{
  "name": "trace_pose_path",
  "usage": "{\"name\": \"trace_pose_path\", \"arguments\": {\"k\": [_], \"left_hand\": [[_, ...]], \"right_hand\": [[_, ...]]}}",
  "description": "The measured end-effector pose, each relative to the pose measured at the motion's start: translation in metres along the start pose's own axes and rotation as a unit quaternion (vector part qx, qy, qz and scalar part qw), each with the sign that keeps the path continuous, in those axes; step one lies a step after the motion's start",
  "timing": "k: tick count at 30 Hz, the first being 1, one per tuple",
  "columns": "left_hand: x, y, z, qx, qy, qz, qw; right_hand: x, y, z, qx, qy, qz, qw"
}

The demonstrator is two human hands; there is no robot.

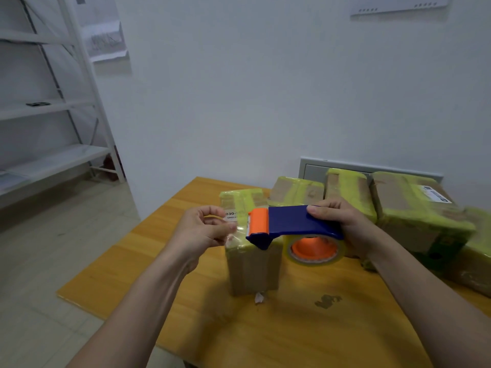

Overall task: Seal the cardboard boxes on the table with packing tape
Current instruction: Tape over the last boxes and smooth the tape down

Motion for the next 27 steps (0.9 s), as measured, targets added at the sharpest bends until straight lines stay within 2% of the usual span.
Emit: {"name": "trace_pose_path", "arguments": {"k": [2, 5, 11, 19, 27], "left_hand": [[0.01, 0.001, 0.0, -0.005, -0.008, 0.023, 1.0], [0.009, 0.006, -0.001, -0.016, -0.074, 0.007, 0.997], [-0.004, 0.011, 0.004, -0.047, -0.162, 0.021, 0.985], [-0.002, 0.01, 0.004, -0.064, -0.278, 0.064, 0.956], [-0.002, 0.016, 0.009, -0.088, -0.364, 0.094, 0.923]], "right_hand": [[0.009, 0.006, 0.0, -0.011, 0.003, 0.02, 1.0], [0.023, 0.01, -0.002, -0.024, 0.031, 0.025, 0.999], [0.031, 0.008, -0.017, 0.002, 0.077, 0.019, 0.997], [0.027, 0.0, -0.024, 0.025, 0.153, 0.019, 0.988], [0.021, -0.01, -0.025, 0.011, 0.202, -0.004, 0.979]]}}
Point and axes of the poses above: each hand's wrist, its own y-axis away from the middle knuckle, its own x-axis out of the back of the hand, z = x × y, the point moved 5 cm from there along -y, towards the middle knuckle, and after that the axes turned 3 degrees about -z, right-handed, at the moved point
